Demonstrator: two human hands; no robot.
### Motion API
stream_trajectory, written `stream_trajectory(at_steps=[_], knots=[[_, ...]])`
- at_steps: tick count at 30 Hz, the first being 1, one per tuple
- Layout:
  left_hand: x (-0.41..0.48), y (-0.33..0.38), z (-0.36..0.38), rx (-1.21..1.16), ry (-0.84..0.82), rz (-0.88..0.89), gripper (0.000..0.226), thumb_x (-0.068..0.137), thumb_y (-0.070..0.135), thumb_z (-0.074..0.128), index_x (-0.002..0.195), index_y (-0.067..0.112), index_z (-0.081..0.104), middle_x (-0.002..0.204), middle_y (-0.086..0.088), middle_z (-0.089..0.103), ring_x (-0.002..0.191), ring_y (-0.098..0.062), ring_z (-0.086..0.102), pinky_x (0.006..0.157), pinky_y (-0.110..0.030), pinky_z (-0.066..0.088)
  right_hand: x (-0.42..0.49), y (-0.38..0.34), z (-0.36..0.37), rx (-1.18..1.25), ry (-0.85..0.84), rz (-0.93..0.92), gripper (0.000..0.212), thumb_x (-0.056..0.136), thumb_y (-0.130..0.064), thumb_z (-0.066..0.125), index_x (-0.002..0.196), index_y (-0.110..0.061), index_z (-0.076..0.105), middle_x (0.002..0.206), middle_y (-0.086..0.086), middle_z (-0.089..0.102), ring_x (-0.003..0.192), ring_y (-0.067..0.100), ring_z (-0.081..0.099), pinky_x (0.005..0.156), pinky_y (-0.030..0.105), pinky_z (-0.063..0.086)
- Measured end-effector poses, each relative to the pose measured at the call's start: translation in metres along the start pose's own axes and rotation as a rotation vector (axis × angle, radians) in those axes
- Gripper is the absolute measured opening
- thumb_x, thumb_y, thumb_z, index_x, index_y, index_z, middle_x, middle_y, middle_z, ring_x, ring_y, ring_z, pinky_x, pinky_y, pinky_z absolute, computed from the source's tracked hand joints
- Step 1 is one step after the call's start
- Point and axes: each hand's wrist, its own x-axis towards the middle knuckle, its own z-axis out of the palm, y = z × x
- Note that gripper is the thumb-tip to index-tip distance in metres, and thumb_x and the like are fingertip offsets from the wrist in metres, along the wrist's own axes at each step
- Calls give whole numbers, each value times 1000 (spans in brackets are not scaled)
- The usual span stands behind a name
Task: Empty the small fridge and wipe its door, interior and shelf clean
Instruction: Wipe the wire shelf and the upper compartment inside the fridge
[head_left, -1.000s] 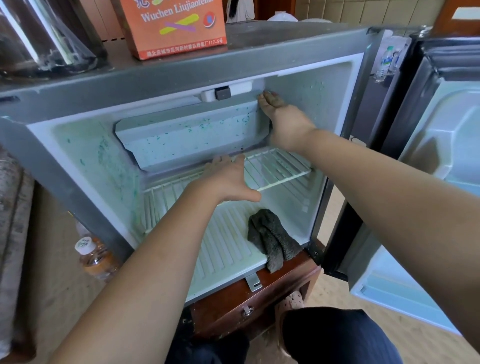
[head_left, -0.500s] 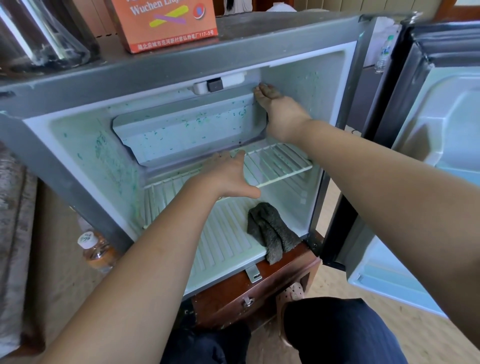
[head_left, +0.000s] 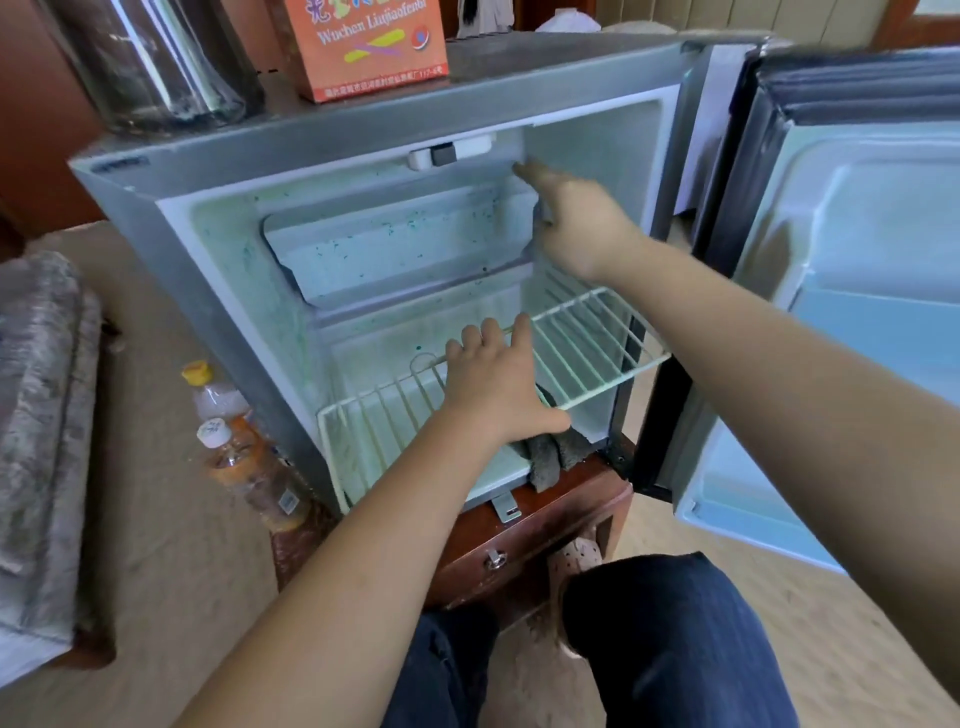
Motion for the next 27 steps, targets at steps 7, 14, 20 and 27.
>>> stream_trajectory(at_steps=[7, 14, 20, 27], knots=[[-33, 4, 14, -283, 245, -329, 120, 67, 66, 69, 153, 12, 5, 141, -16, 33, 127, -35, 35, 102, -44, 32, -101, 5, 7, 98, 249, -35, 49, 84, 5, 47, 132, -4, 52, 140, 13, 50, 130, 27, 45, 103, 23, 32], [-33, -5, 27, -426, 512, -443, 125, 62, 66, 74, 153, 12, 7, 140, -17, 36, 126, -35, 36, 104, -45, 32, -147, -18, 60, 735, 221, 291, 32, 100, -27, 48, 131, -20, 52, 115, -5, 67, 99, 2, 63, 91, 27, 52], [-15, -33, 49, -544, 174, -313, 131, 59, 70, 76, 154, 22, -1, 144, -10, 28, 135, -28, 28, 108, -42, 31, -123, -2, 96, 722, 207, 406, 11, 93, -16, 60, 85, -18, 67, 62, -10, 70, 59, 2, 65, 60, 26, 51], [6, -85, 81, -1166, 267, -322, 17, 97, 34, 54, 111, 27, 60, 100, 5, 67, 78, -13, 69, 65, -18, 52, -82, 31, 122, 942, 67, 514, 8, 94, -7, 57, 92, -7, 65, 69, 9, 70, 51, 9, 65, 52, 20, 53]])
